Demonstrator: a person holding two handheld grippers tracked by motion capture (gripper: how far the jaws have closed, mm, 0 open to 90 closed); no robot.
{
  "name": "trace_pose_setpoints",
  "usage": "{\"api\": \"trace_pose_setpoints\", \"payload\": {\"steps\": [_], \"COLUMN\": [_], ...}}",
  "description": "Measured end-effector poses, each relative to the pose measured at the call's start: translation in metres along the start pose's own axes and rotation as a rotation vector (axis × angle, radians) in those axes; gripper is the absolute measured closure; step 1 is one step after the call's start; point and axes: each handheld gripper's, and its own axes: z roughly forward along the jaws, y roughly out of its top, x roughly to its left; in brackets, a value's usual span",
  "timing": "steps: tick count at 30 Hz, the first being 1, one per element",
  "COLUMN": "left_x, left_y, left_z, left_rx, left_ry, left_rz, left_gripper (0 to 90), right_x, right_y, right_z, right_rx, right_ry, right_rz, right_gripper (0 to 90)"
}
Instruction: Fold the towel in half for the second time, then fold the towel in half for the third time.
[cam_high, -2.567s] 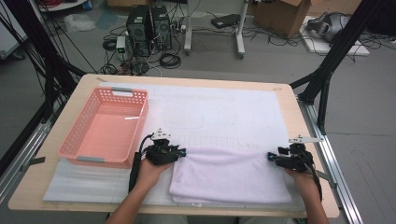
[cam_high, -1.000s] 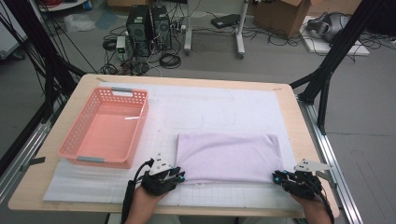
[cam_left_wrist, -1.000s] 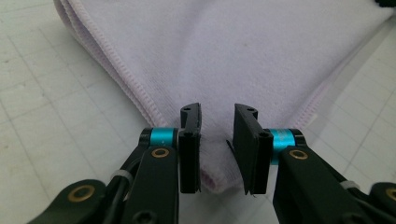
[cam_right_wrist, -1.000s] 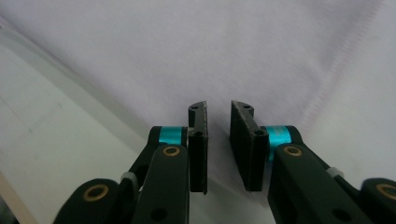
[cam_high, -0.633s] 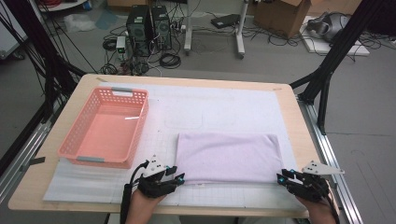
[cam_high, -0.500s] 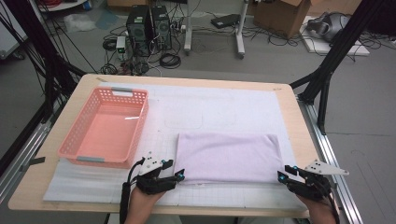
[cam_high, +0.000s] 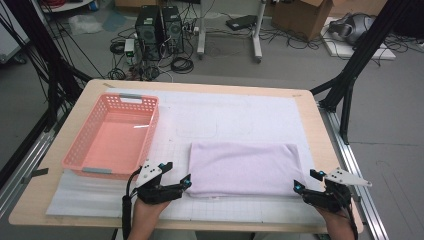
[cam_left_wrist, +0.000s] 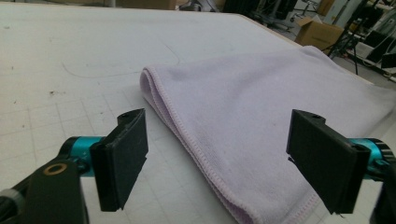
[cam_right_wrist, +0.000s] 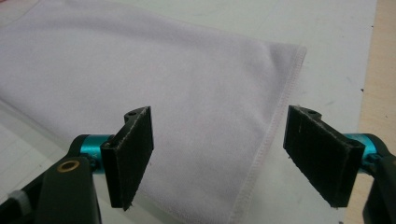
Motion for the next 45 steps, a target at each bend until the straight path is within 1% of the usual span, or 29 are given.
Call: {"api": "trace_pose_setpoints", "payload": {"steps": [5, 10, 15, 18, 21, 24, 27, 29, 32, 36, 37, 39, 40, 41, 42, 43, 45], "left_x": [0.000, -0.002, -0.001, -0.001, 0.000, 0.000, 0.000, 0.000, 0.001, 0.001, 0.000, -0.002, -0.003, -0.003, -0.004, -0.004, -0.004], "left_y": [0.000, -0.001, -0.001, -0.001, -0.002, -0.004, -0.004, -0.005, -0.006, -0.008, -0.008, -0.010, -0.011, -0.011, -0.012, -0.013, -0.013], "left_z": [0.001, 0.003, 0.002, 0.001, 0.001, 0.002, 0.003, 0.003, 0.006, 0.008, 0.009, 0.010, 0.011, 0.011, 0.011, 0.011, 0.011], "left_rx": [0.003, 0.016, 0.018, 0.015, 0.025, 0.037, 0.046, 0.047, 0.072, 0.099, 0.105, 0.129, 0.158, 0.174, 0.182, 0.190, 0.200], "left_ry": [-0.005, -0.010, -0.007, -0.005, -0.004, -0.007, -0.011, -0.015, -0.029, -0.032, -0.032, -0.033, -0.030, -0.037, -0.044, -0.037, -0.038], "left_rz": [0.004, 0.024, 0.026, 0.019, 0.012, 0.007, -0.005, -0.006, -0.021, -0.027, -0.028, -0.028, -0.033, -0.037, -0.039, -0.042, -0.049], "left_gripper": [22.9, 23.5, 23.7, 23.8, 23.8, 24.0, 24.3, 24.6, 25.1, 24.8, 24.9, 25.3, 26.6, 29.2, 31.4, 33.4, 36.7], "right_x": [-0.002, -0.003, -0.003, -0.003, -0.002, -0.002, -0.002, -0.001, -0.001, 0.000, 0.000, 0.001, 0.001, 0.002, 0.003, 0.004, 0.005], "right_y": [0.001, 0.001, 0.000, 0.000, 0.001, 0.001, 0.002, 0.002, 0.002, 0.002, 0.002, 0.003, 0.003, 0.004, 0.005, 0.006, 0.007], "right_z": [0.001, 0.000, 0.001, 0.001, 0.001, 0.002, 0.004, 0.004, 0.004, 0.005, 0.005, 0.006, 0.007, 0.007, 0.008, 0.009, 0.013], "right_rx": [-0.018, -0.032, -0.030, -0.027, -0.024, -0.026, -0.024, -0.024, -0.024, -0.023, -0.024, -0.022, -0.024, -0.022, -0.020, -0.018, -0.019], "right_ry": [0.024, 0.026, 0.028, 0.030, 0.033, 0.033, 0.035, 0.037, 0.038, 0.039, 0.040, 0.045, 0.049, 0.053, 0.056, 0.062, 0.071], "right_rz": [0.014, 0.017, 0.008, 0.010, 0.004, 0.017, 0.006, 0.002, 0.010, 0.014, 0.008, 0.008, 0.006, 0.003, 0.001, -0.004, -0.009], "right_gripper": [21.1, 21.0, 20.9, 20.9, 20.9, 20.9, 20.9, 20.9, 20.9, 20.9, 20.9, 20.9, 20.9, 20.9, 20.9, 20.9, 20.9]}}
